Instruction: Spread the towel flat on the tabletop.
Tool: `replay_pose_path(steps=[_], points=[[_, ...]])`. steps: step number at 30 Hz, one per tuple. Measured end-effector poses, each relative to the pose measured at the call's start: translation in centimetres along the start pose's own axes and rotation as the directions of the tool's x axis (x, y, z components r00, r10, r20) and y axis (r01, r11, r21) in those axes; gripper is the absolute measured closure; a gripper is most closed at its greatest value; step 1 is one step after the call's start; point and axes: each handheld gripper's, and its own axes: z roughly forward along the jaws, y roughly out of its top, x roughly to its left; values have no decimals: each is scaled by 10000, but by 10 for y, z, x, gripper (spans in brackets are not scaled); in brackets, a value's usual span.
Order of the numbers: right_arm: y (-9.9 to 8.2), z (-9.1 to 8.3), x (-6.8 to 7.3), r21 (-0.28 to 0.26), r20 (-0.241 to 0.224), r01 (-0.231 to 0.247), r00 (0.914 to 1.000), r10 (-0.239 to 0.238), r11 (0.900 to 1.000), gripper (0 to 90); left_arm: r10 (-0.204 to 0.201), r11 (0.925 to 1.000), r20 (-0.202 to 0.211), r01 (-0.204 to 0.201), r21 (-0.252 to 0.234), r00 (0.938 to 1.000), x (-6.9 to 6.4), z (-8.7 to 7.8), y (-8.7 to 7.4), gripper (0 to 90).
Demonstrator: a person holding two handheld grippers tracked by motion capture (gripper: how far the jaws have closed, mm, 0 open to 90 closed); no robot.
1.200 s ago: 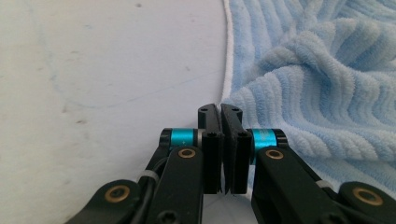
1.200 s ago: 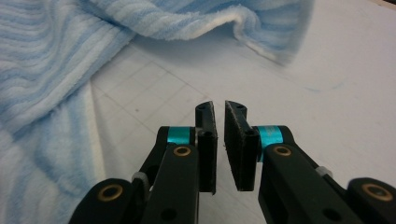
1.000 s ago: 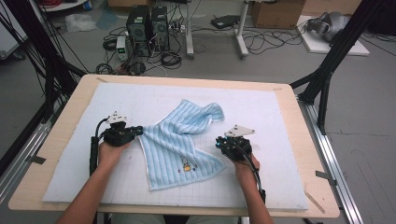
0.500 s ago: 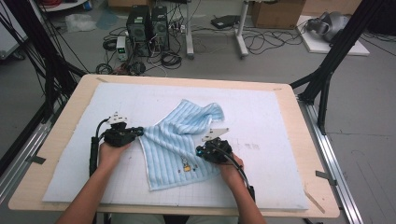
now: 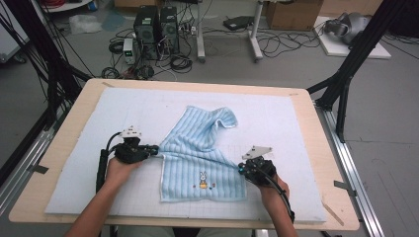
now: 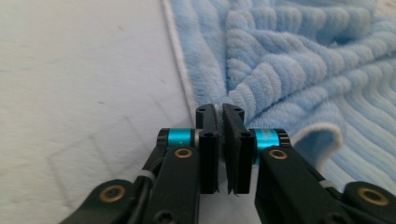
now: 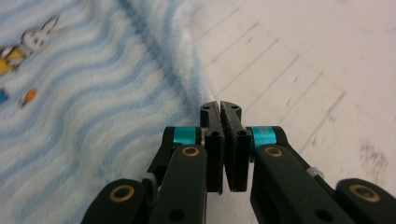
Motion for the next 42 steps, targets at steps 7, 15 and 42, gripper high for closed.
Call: replay_pose_path(steps=[7,15,42], points=[[11,-6,-10,-1375,-430,-1179,9927,1129,9835,738,-928,9873,-631,836,-1354,9937,10,-3,11,477],[55,39,-18,-1939,-1049,-1975,9781,1798,9609,630,-1246,9782,-812,1088,-1771,9889,17,10,22,459],[14,9,-6,-93,-770,-1086,9912,1076,9940,840,-1345,9777,-433,1254,-1683,9900,10,39,37,456]])
